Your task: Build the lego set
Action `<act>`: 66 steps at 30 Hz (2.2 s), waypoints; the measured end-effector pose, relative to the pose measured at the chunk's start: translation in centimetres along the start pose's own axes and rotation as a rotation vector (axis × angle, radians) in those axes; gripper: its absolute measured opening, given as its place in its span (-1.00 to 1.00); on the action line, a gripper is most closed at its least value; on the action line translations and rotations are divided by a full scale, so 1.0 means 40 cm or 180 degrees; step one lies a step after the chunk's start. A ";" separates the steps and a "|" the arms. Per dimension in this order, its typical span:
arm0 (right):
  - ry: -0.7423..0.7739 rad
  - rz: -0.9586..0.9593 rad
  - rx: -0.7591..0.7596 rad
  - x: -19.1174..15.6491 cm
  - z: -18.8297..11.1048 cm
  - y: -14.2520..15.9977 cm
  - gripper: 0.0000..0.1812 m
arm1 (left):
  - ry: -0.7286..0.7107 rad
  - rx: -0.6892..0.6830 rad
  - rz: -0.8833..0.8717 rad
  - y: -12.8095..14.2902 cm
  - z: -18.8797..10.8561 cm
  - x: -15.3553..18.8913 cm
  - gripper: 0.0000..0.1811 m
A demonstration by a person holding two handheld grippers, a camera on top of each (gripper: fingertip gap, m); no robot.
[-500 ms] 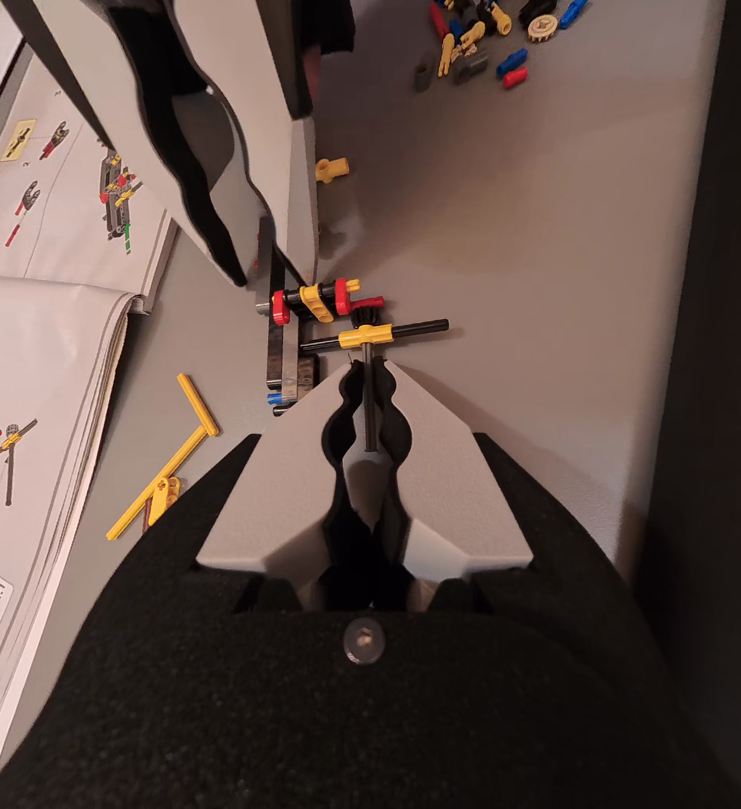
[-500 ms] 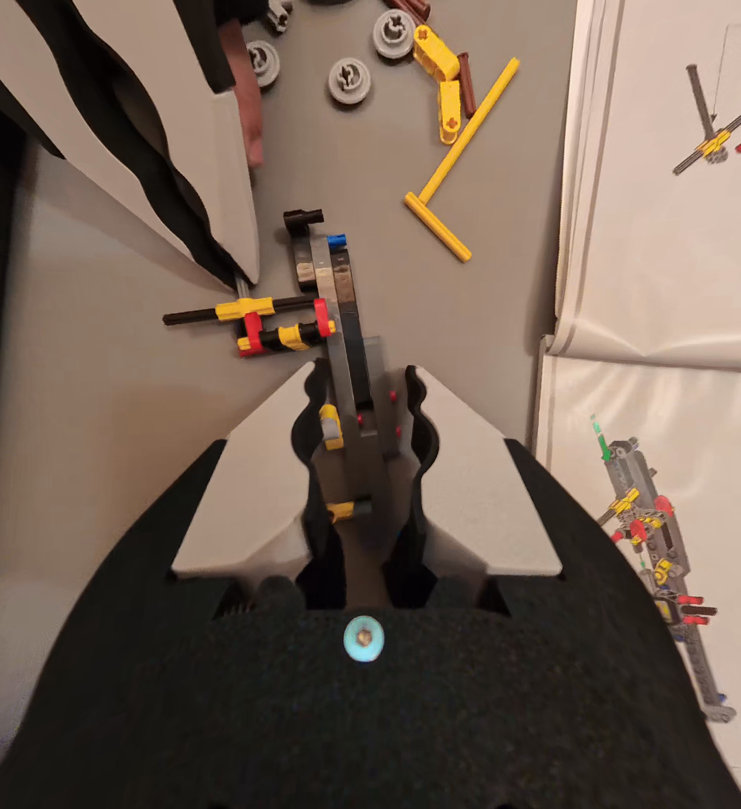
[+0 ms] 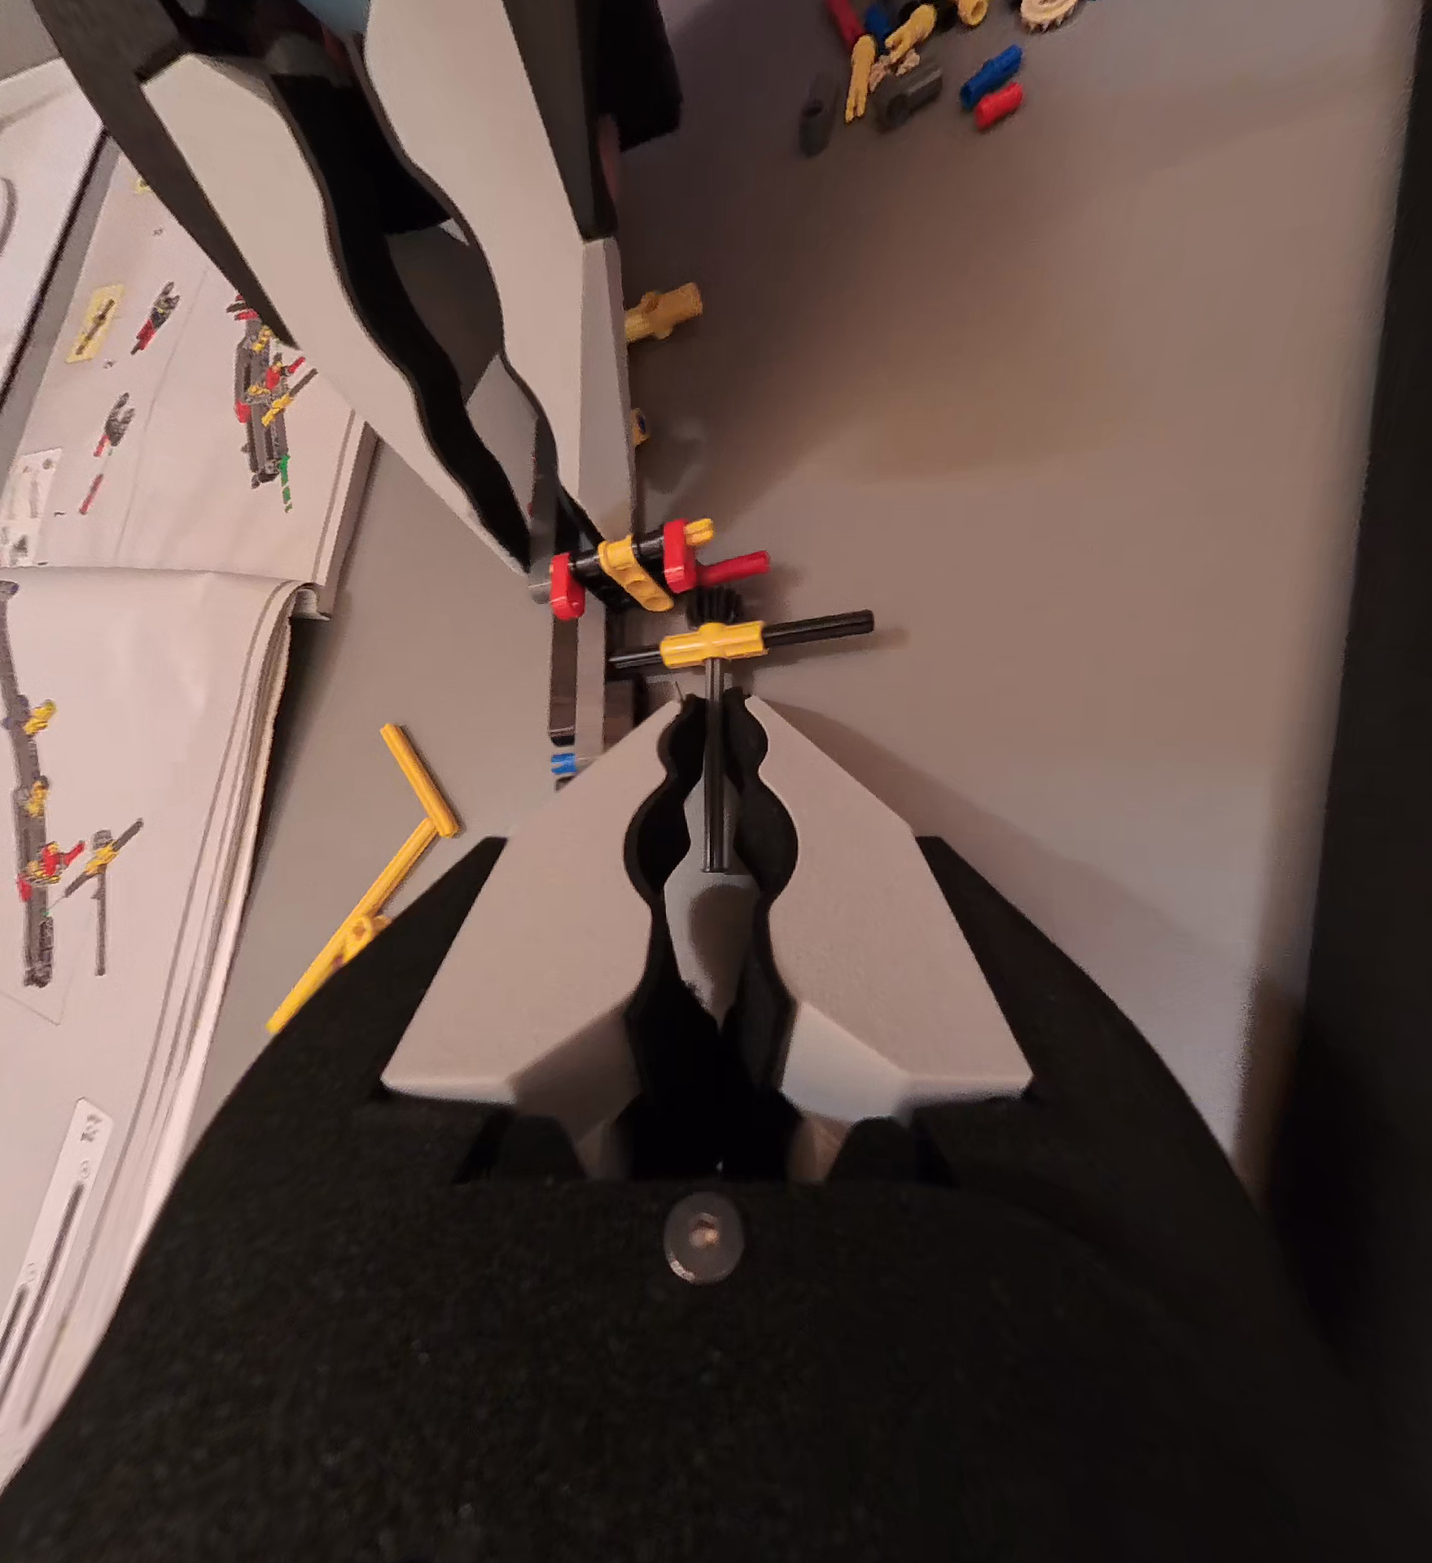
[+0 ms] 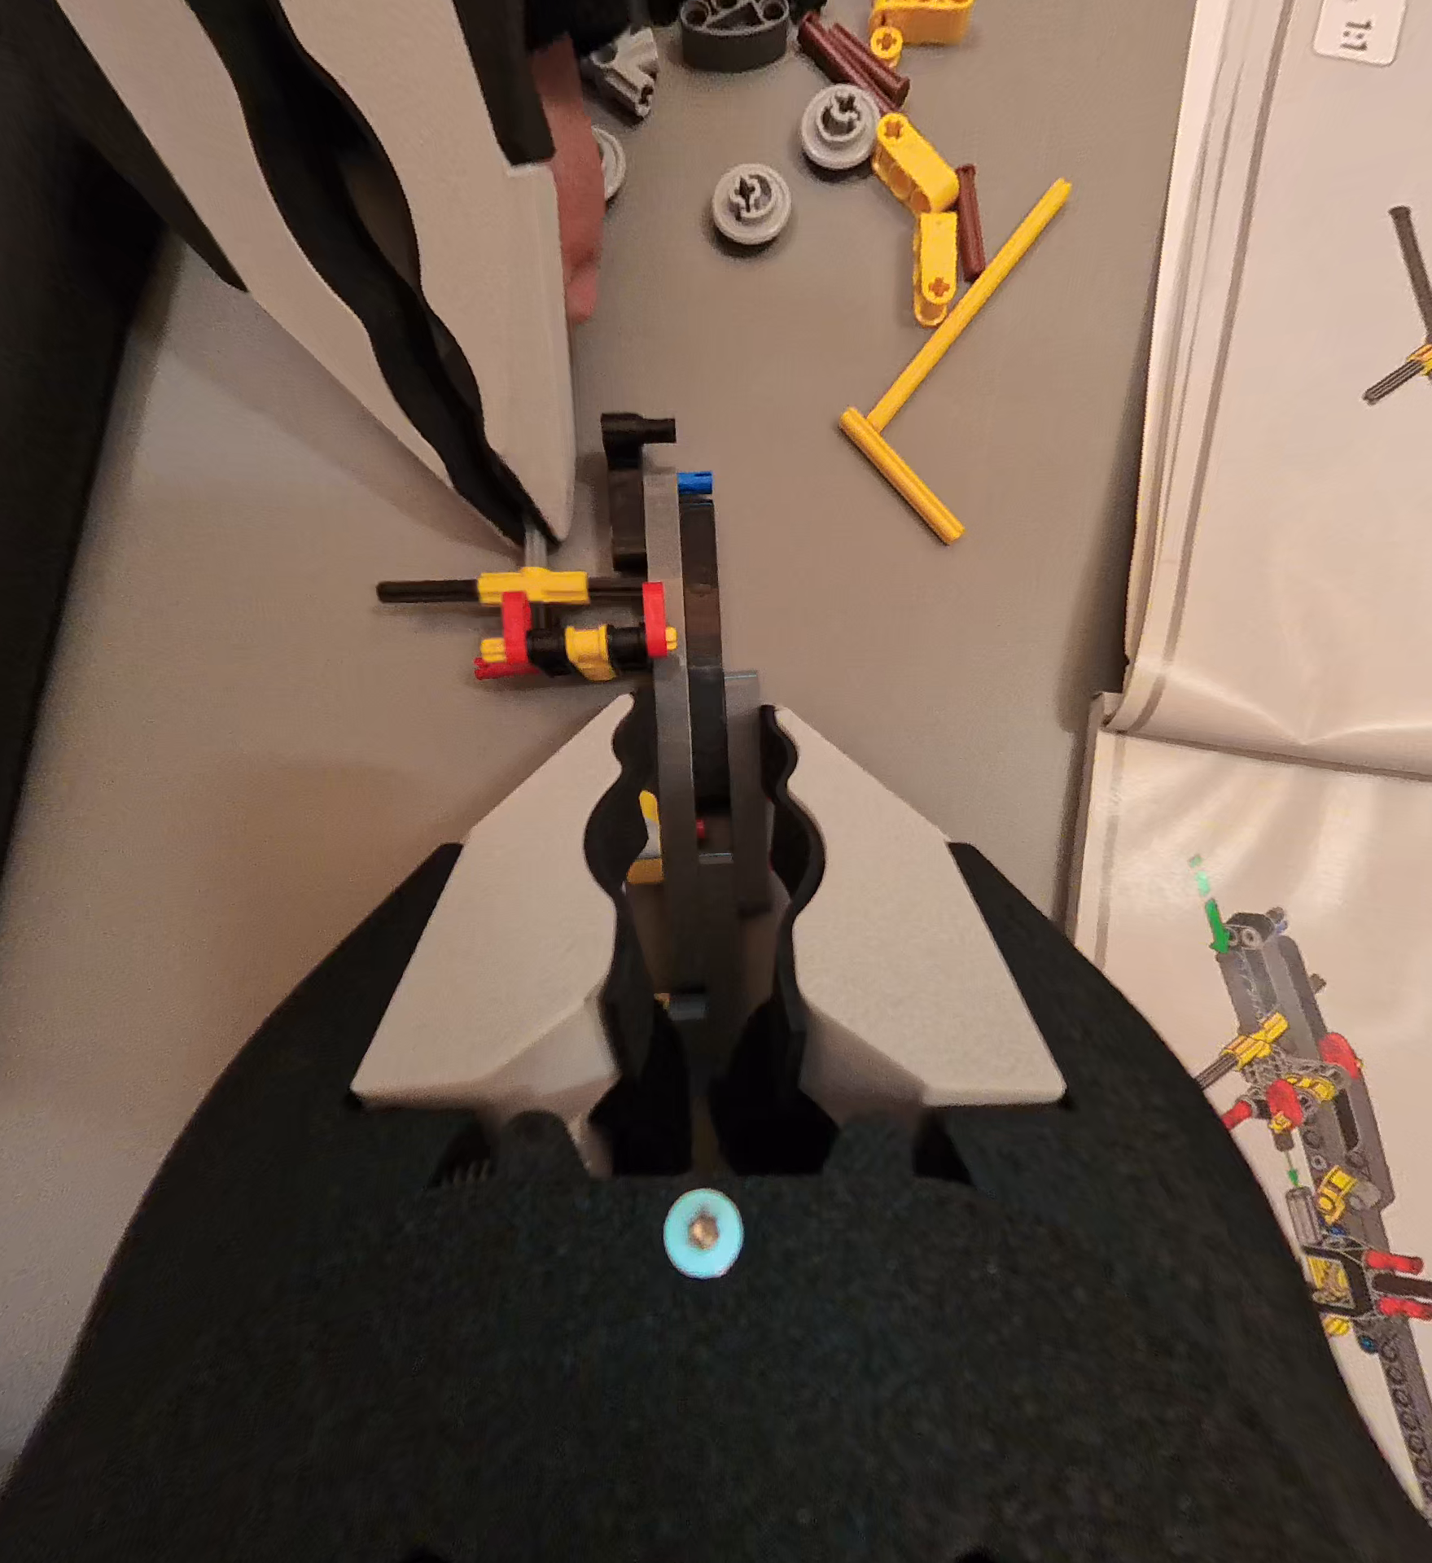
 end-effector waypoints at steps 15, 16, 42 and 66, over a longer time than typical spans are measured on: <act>0.0028 0.0042 -0.0022 -0.002 -0.001 0.002 -0.74 | -0.0367 0.0025 0.0039 -0.009 -0.002 -0.022 -0.82; 0.0031 0.0044 -0.0019 -0.001 -0.001 0.002 -0.74 | -0.0362 0.0043 0.0013 -0.011 -0.003 -0.021 -0.76; -0.0025 -0.0081 -0.0030 -0.027 0.004 -0.004 -0.74 | 0.0005 0.0181 -0.0454 -0.020 -0.010 -0.045 -0.55; 0.0869 0.0928 0.0706 -0.161 -0.080 -0.063 -0.68 | 0.0318 -0.0168 -0.0430 0.056 -0.056 0.002 -0.95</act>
Point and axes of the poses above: each gripper's, where its closed fingertips meet, z out along the fingers, y out of its underside, x = y × z across the jaws, the point moved 2 cm from there along -z, back along the fingers, and after that the axes turned 4 degrees about -x, right-handed, at the moved point
